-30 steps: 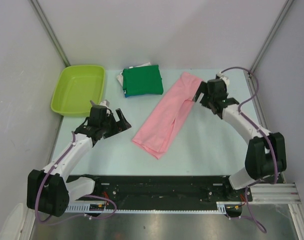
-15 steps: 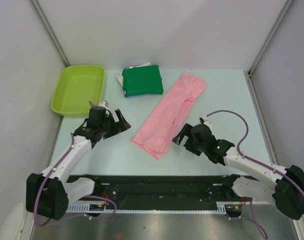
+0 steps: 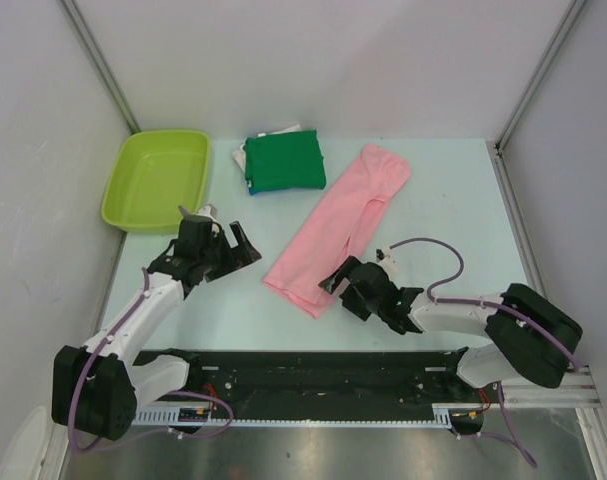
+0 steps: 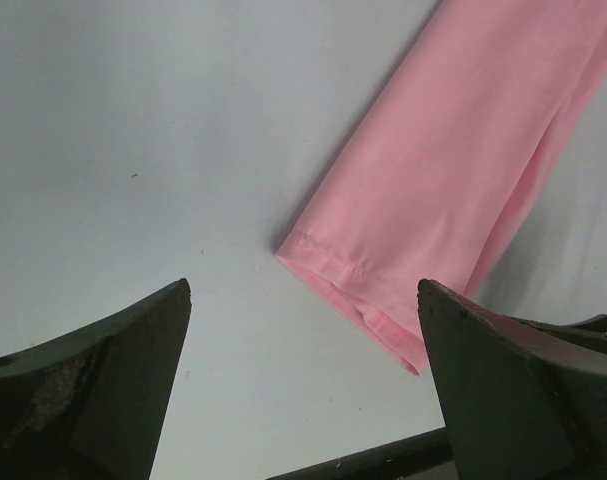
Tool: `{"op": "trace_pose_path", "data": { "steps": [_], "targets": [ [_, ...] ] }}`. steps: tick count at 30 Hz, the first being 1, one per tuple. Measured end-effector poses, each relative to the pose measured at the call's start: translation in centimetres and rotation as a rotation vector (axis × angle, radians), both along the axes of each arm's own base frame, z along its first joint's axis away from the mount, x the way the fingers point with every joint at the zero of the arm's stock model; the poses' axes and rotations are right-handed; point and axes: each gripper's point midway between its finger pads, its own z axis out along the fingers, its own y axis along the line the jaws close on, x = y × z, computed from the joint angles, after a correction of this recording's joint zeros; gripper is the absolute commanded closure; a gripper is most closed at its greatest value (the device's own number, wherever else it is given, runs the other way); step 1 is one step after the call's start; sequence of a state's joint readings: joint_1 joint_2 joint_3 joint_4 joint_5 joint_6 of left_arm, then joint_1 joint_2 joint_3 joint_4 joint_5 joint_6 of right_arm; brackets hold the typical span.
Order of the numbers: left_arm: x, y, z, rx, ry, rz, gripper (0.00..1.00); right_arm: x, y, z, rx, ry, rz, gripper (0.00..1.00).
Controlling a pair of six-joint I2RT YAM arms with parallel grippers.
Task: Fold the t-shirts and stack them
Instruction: Fold the tshirt
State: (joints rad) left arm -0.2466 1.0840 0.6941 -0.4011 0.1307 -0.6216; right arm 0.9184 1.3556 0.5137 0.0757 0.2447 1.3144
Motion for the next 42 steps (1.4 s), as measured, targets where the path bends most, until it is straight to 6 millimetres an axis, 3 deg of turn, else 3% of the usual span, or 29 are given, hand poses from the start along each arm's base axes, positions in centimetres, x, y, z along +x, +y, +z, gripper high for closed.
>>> {"op": "trace_pose_path", "data": {
  "steps": [8,11,12,13,16,18,19,22,29,37,42],
  "targets": [
    [-0.3,0.1,-0.5,0.006,0.015,0.001,0.00,2.5,4.3,0.4,0.187,-0.024,-0.014,0.04],
    [-0.3,0.2,-0.5,0.007,0.014,0.002,0.00,2.4,5.3,0.5,0.222,-0.022,0.003,0.13],
    [-0.3,0.2,-0.5,0.007,0.014,0.002,0.00,2.3,5.5,0.4,0.226,-0.019,0.010,0.18],
    [-0.3,0.2,-0.5,0.007,0.015,0.002,0.00,2.1,5.7,0.3,0.229,-0.014,0.014,0.35],
    [-0.3,0.2,-0.5,0.007,0.015,0.002,0.01,1.7,5.5,-0.4,0.206,0.006,0.024,0.66],
    [-0.3,0.1,-0.6,0.007,0.015,0.002,0.00,1.2,4.9,-1.5,0.174,0.036,0.020,0.76],
    [-0.3,0.1,-0.6,0.007,0.015,0.002,0.00,1.0,4.7,-1.9,0.158,0.047,0.022,0.86],
    [-0.4,0.2,-0.6,0.008,0.016,0.002,0.00,0.7,4.2,-2.5,0.132,0.067,0.018,0.99],
    [-0.5,0.2,-0.9,0.009,0.022,0.002,0.00,0.3,3.3,-2.6,0.086,0.072,0.023,1.00],
    [-0.7,-0.2,-0.8,-0.005,0.022,-0.015,0.00,-0.5,0.2,-1.2,-0.040,0.029,0.083,1.00],
    [-1.6,-1.7,-0.1,-0.021,-0.007,-0.063,0.00,-1.3,-2.6,-0.1,-0.139,0.004,0.138,1.00]
  ]
}}
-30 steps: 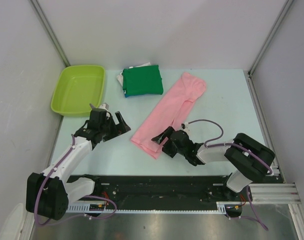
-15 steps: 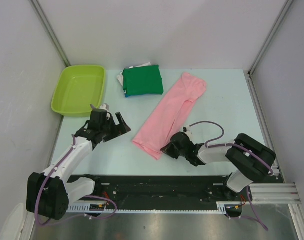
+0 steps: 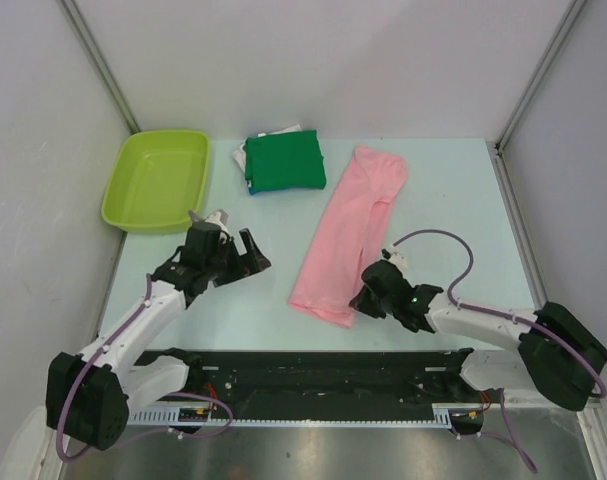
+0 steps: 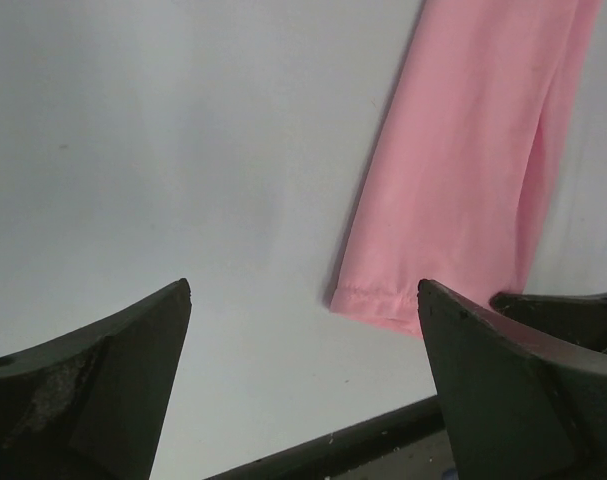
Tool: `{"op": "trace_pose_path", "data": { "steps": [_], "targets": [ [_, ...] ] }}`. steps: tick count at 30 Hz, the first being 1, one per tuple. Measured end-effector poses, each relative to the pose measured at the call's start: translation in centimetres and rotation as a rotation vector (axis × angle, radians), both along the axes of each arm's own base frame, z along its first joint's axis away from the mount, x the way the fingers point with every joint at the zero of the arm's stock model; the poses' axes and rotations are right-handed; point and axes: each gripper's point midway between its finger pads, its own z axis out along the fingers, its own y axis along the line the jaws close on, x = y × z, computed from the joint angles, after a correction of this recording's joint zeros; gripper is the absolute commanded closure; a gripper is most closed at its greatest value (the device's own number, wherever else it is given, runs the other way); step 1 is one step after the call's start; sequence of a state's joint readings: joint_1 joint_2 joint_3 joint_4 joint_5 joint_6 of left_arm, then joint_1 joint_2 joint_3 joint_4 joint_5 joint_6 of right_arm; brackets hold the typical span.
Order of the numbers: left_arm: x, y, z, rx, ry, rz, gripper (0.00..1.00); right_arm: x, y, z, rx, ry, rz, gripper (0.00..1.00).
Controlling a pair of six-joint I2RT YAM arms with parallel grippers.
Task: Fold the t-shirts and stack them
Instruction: Fold the tshirt
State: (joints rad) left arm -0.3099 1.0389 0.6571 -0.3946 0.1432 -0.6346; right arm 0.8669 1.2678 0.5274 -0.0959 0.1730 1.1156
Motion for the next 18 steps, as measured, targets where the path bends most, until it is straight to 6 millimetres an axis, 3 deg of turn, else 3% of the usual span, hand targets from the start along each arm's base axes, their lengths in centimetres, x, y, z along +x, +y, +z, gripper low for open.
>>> {"op": "trace_pose_path", "data": {
  "steps": [2,3,13,14,16,17,18],
  "targets": [
    [-0.6,-1.2,0.0,-0.009,-0.003,-0.035,0.00,-0.8,-1.5,0.2,-0.056,0.001,0.019,1.00],
    [-2.0,-3.0,-0.7,-0.014,0.015,-0.100,0.00,-1.7,-3.5,0.5,-0.123,-0.004,0.033,1.00],
    [-7.7,-9.4,-4.0,-0.028,0.123,-0.303,0.00,-4.5,-9.1,-0.5,-0.323,0.043,0.009,1.00],
    [-8.0,-9.7,-4.1,-0.030,0.127,-0.314,0.00,-4.8,-9.6,-0.6,-0.340,0.043,0.006,0.75],
    [-8.7,-10.6,-4.4,-0.031,0.137,-0.340,0.00,-5.0,-10.3,-0.6,-0.360,0.043,-0.007,0.39],
    [-8.9,-10.9,-4.6,-0.030,0.141,-0.349,0.00,-4.9,-10.5,-0.6,-0.364,0.041,-0.017,0.03],
    [-9.2,-11.2,-4.7,-0.031,0.146,-0.357,0.00,-4.9,-10.7,-0.5,-0.370,0.036,-0.017,0.00]
  ]
}}
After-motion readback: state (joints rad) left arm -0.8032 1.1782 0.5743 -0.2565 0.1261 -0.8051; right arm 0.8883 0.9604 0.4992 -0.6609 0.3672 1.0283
